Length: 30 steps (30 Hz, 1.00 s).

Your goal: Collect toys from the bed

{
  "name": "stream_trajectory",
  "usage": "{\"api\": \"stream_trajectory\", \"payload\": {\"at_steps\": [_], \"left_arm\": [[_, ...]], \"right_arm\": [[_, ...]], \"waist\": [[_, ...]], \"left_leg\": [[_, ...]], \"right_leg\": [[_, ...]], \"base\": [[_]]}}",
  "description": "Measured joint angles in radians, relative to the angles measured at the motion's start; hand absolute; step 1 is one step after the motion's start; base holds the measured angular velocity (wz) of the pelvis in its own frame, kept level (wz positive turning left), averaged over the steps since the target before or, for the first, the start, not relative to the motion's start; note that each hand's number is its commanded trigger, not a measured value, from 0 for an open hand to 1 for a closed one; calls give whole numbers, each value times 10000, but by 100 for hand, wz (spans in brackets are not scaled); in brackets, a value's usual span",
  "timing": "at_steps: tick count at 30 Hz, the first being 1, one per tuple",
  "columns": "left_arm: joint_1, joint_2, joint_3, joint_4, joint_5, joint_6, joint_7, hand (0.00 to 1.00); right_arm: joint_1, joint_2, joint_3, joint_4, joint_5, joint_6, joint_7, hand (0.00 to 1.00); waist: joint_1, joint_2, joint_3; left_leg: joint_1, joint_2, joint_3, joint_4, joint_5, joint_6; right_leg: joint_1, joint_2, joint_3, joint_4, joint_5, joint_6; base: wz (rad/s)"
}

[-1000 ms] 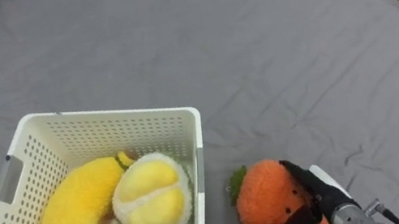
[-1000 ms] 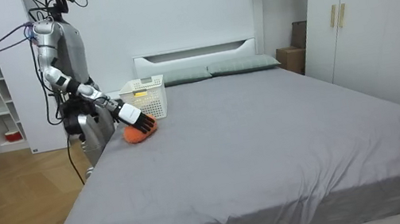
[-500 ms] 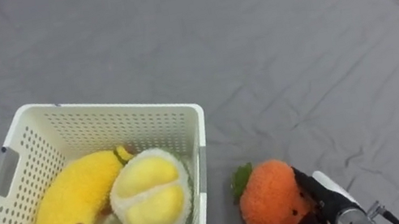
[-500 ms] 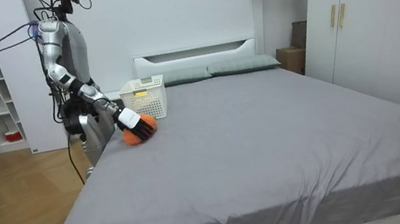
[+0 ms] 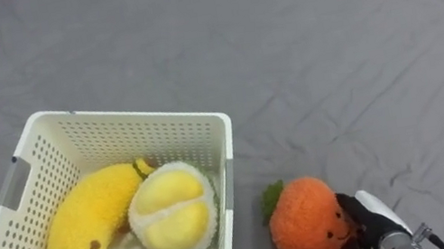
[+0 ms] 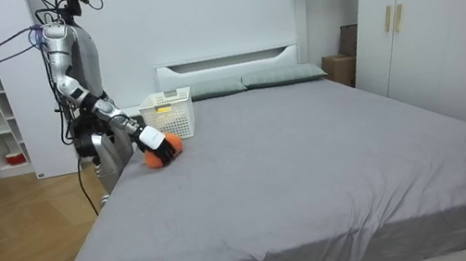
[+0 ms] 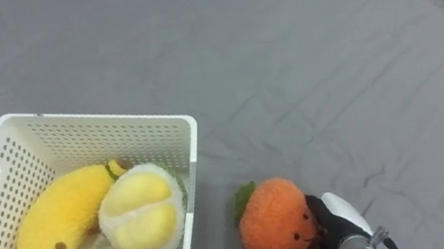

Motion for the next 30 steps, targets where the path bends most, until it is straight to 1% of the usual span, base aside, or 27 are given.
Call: {"api": "stream_trajectory", "payload": {"at_steps": [4,6,10,15,19,22,26,28,29,30], "left_arm": [[38,2,0,-40,9,2,23,0],[39,3,2,-85,13,6,23,0],[85,3,15,-109,85,6,25,0],[136,1,71,-207,91,6,24,0],[158,-14,257,-207,140,6,-10,0],[198,-32,357,-205,193,7,-29,0],[212,-31,361,-201,176,7,-24,0],[225,-35,363,-194,187,6,-19,0],[259,-34,365,-196,192,6,-20,0],[269,-43,376,-196,203,6,-20,0]], "right_arm": [[-56,11,3,-96,-357,30,-94,100],[-60,14,4,-434,-538,37,-96,100],[-81,15,3,-902,-536,12,-121,100],[-133,15,-1,-927,-535,12,-131,100],[-133,12,-1,-927,-501,12,-109,100],[-129,-8,0,-965,-50,20,-77,100],[50,-81,-4,-2012,1031,33,-52,100],[145,-95,-18,-2686,1202,27,-61,100],[173,-118,-18,-3113,1306,14,-61,100],[173,-146,-62,-3459,1340,-9,-60,100]], "waist": [[31,-4,-9],[29,-1,-11],[24,-11,-22],[35,-41,-42],[70,-59,-61],[57,-64,-65],[-1,-71,-71],[-18,-61,-68],[-16,-42,-55],[-47,-18,-61]], "left_leg": [[2,-2,13,-3,0,1],[3,-2,14,-5,0,1],[37,-1,23,-9,0,1],[205,3,16,-26,-1,1],[259,5,25,-13,0,1],[384,8,30,-27,-1,0],[403,6,30,7,0,0],[448,6,37,11,0,0],[510,7,49,-9,-1,1],[546,6,51,-19,-4,2]], "right_leg": [[-2,-3,15,7,0,0],[-4,-4,15,8,0,0],[29,-4,4,5,0,0],[205,-53,-51,-3,0,0],[254,-23,27,1,0,0],[376,-22,17,3,-1,1],[402,-22,12,6,0,1],[434,-15,59,6,0,1],[482,-3,79,4,0,1],[521,-8,101,2,-1,1]], "base": [[0],[0],[0],[0],[0],[0],[0],[0],[0],[0]]}}
